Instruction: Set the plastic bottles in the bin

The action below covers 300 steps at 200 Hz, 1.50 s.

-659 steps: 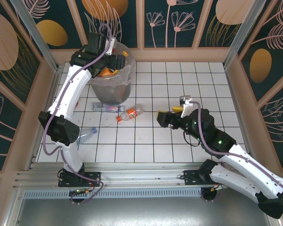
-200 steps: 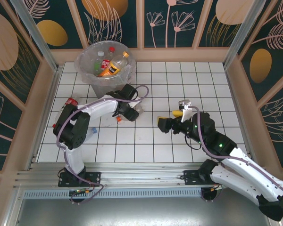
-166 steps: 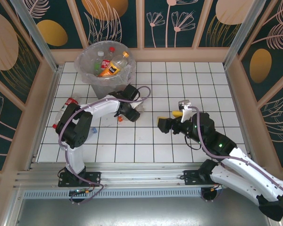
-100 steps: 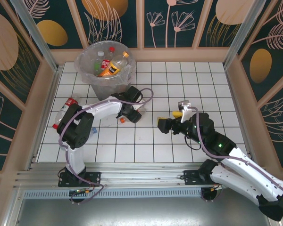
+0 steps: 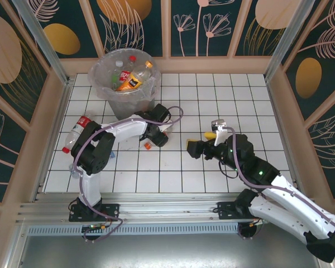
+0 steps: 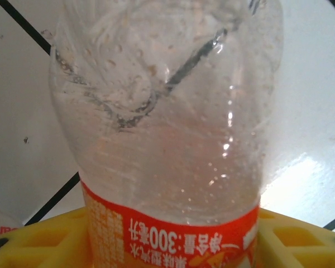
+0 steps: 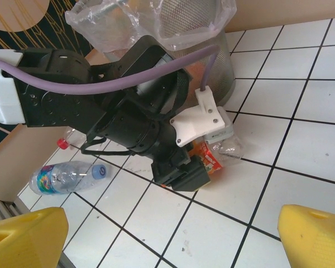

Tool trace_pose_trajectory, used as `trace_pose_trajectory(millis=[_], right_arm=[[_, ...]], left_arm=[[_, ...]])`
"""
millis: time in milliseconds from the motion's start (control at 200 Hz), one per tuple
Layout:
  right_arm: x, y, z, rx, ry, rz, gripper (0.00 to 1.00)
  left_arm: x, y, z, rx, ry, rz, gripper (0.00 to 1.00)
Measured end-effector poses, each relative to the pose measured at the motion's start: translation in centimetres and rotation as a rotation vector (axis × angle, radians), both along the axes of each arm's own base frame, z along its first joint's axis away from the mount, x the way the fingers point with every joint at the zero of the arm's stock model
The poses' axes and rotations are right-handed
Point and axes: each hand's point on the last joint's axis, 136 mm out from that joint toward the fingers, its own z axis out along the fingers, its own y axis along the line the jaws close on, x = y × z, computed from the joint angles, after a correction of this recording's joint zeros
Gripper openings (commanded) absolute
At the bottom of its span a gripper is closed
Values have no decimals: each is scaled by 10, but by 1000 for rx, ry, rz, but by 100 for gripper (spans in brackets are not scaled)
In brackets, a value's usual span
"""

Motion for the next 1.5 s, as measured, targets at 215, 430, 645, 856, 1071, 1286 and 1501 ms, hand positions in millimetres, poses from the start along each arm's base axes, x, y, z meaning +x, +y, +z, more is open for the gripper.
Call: trace_pose_trajectory(millis=[215, 430, 645, 856, 1071, 1286, 1501], right_arm=[[-1, -3, 3, 11, -10, -10, 97], [-7, -7, 15, 48, -42, 2, 97], [-14, -13, 28, 88, -79, 7, 97], [-12, -11, 26, 78, -72, 8, 97], [-10, -9, 23, 71, -64, 8, 97], [-9, -7, 22, 70, -60, 7, 97], [-7, -6, 19, 63, -52, 6, 97]], left_arm=[[-2, -20, 30, -125, 7, 13, 57], [1, -57, 135, -420, -64, 3, 53], [2, -81, 263, -706, -187, -22, 53], [15, -75, 364, -805, -383, 4, 54], [47, -39, 408, -750, -566, 128, 53], [107, 28, 376, -596, -601, 342, 52], [138, 96, 363, -473, -658, 533, 51]])
